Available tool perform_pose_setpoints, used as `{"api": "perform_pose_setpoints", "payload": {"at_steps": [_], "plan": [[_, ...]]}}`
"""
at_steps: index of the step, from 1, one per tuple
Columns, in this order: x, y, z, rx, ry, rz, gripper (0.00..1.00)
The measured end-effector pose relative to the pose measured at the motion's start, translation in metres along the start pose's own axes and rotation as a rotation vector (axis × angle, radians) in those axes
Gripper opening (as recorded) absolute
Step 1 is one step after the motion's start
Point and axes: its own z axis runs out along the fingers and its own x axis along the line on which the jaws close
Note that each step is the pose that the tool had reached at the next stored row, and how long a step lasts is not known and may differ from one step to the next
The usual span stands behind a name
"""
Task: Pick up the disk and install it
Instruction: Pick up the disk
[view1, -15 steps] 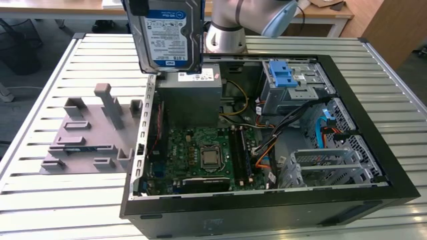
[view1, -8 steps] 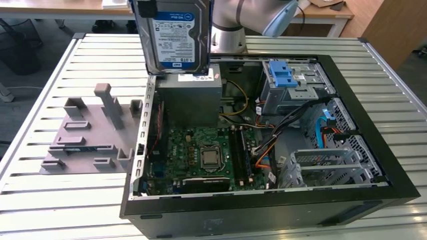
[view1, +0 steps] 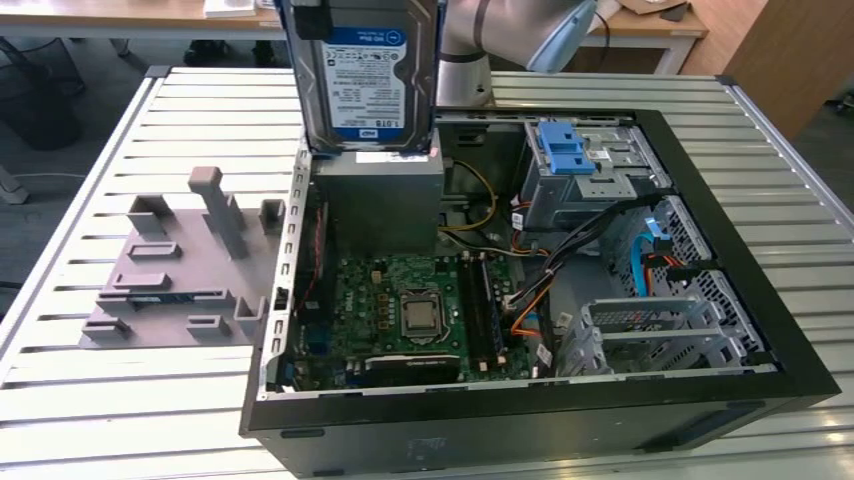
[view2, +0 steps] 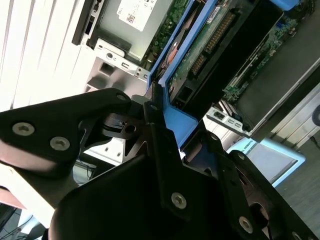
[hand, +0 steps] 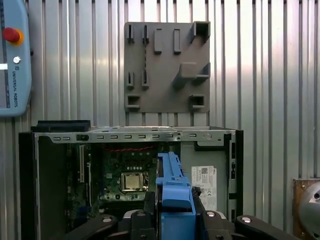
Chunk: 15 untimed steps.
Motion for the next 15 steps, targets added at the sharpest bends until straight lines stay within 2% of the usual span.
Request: {"api": "perform_pose_setpoints", "payload": {"at_steps": [15], "plan": [[0.0086,-0.0249,-0.0001,0.0000,0.0000,0.000,0.36]]}}
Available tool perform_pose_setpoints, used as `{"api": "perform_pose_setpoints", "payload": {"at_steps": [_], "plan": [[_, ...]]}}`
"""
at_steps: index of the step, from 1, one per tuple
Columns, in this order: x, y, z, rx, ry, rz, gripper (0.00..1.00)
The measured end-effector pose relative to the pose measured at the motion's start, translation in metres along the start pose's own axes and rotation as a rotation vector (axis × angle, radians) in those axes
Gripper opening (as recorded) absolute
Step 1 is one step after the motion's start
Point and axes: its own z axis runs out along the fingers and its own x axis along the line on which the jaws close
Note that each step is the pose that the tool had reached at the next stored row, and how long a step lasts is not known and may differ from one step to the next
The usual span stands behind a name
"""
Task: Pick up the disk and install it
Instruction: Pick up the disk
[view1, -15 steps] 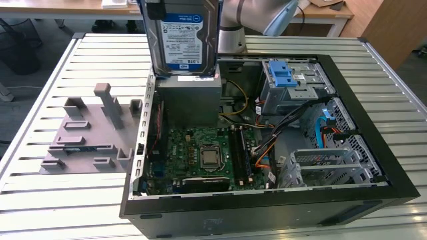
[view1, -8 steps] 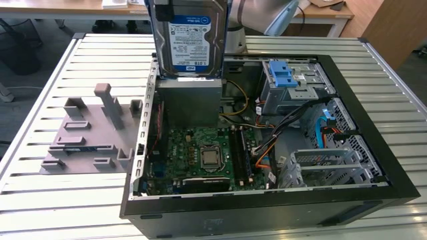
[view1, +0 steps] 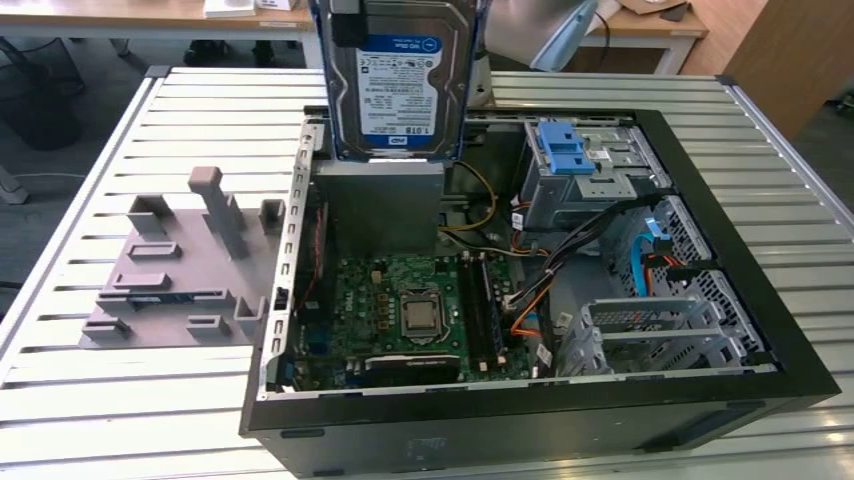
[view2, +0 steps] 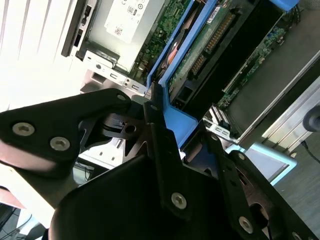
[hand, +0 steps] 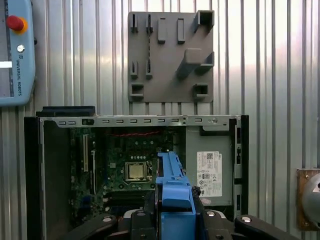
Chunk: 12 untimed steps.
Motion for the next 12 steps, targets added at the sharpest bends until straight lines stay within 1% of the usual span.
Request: {"api": "perform_pose_setpoints", "payload": {"at_steps": [12], "plan": [[0.0057,-0.0199,0.0000,0.0000,0.0000,0.000,0.36]]}}
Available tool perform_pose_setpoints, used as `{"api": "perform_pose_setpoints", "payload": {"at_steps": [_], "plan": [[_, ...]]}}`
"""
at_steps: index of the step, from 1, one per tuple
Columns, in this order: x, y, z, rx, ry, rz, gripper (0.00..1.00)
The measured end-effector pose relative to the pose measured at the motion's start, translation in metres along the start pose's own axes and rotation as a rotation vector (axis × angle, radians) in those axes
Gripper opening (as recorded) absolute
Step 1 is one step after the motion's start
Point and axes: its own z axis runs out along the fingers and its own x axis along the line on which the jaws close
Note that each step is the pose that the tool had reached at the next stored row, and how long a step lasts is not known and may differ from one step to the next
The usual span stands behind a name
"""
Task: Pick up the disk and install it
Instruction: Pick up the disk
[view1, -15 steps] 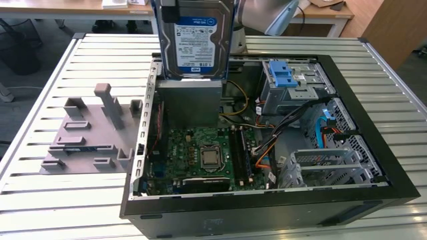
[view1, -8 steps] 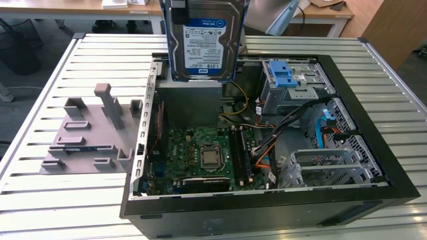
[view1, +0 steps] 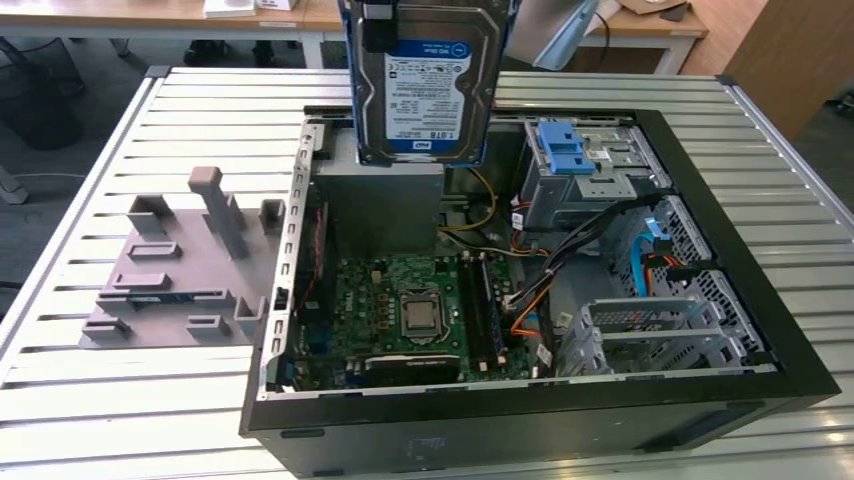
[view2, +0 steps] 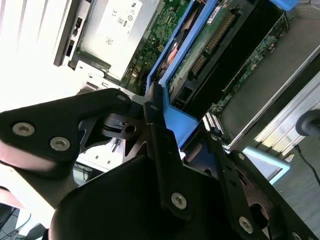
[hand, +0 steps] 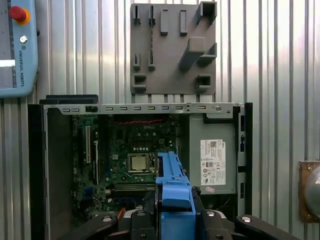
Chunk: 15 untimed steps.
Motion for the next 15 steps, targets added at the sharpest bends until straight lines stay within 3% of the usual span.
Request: {"api": "perform_pose_setpoints", "payload": {"at_steps": [15], "plan": [[0.0116,-0.0225,-0.0001,0.0000,0.0000,0.000,0.36]]}}
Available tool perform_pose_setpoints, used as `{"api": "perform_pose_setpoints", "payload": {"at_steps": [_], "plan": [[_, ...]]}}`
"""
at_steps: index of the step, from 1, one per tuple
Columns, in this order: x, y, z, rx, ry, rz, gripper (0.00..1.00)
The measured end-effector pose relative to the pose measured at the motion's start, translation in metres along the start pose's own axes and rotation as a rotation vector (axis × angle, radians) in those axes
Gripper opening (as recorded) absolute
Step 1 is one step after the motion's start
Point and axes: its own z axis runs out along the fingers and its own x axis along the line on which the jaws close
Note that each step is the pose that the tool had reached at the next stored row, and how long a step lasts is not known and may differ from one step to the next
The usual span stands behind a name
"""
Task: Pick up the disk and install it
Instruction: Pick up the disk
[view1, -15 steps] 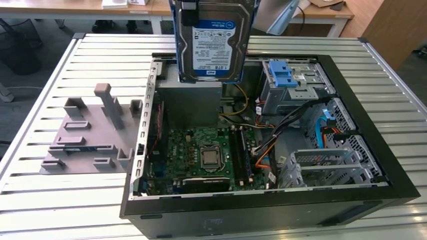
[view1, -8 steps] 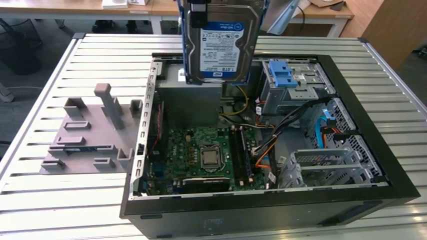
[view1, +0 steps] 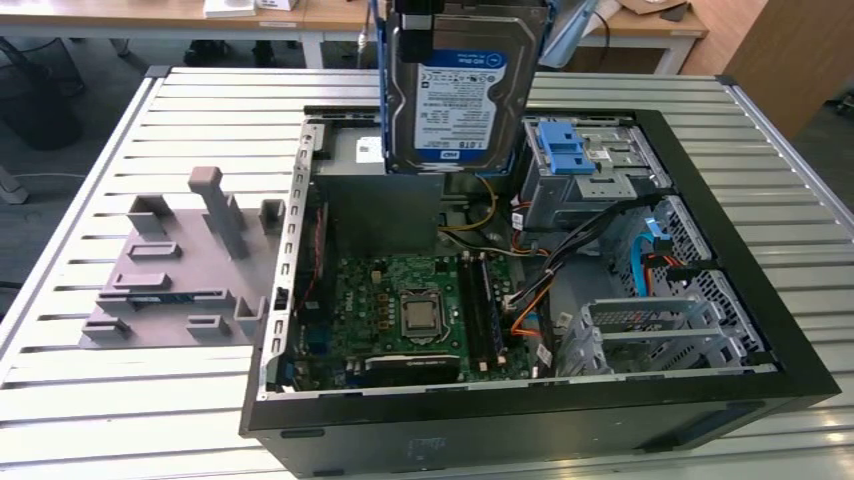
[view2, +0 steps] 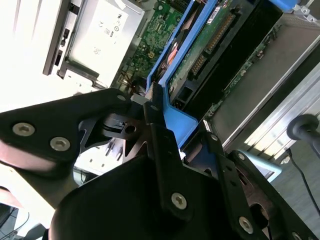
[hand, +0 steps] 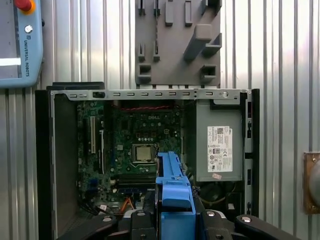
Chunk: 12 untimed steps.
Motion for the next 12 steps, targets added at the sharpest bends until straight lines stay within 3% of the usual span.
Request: {"api": "perform_pose_setpoints", "payload": {"at_steps": [6,12], "plan": [[0.0060,-0.0075,0.0000,0.0000,0.0000,0.000,0.36],[0.0095,-0.0205,0.0001,0.0000,0.0001,0.000,0.36]]}}
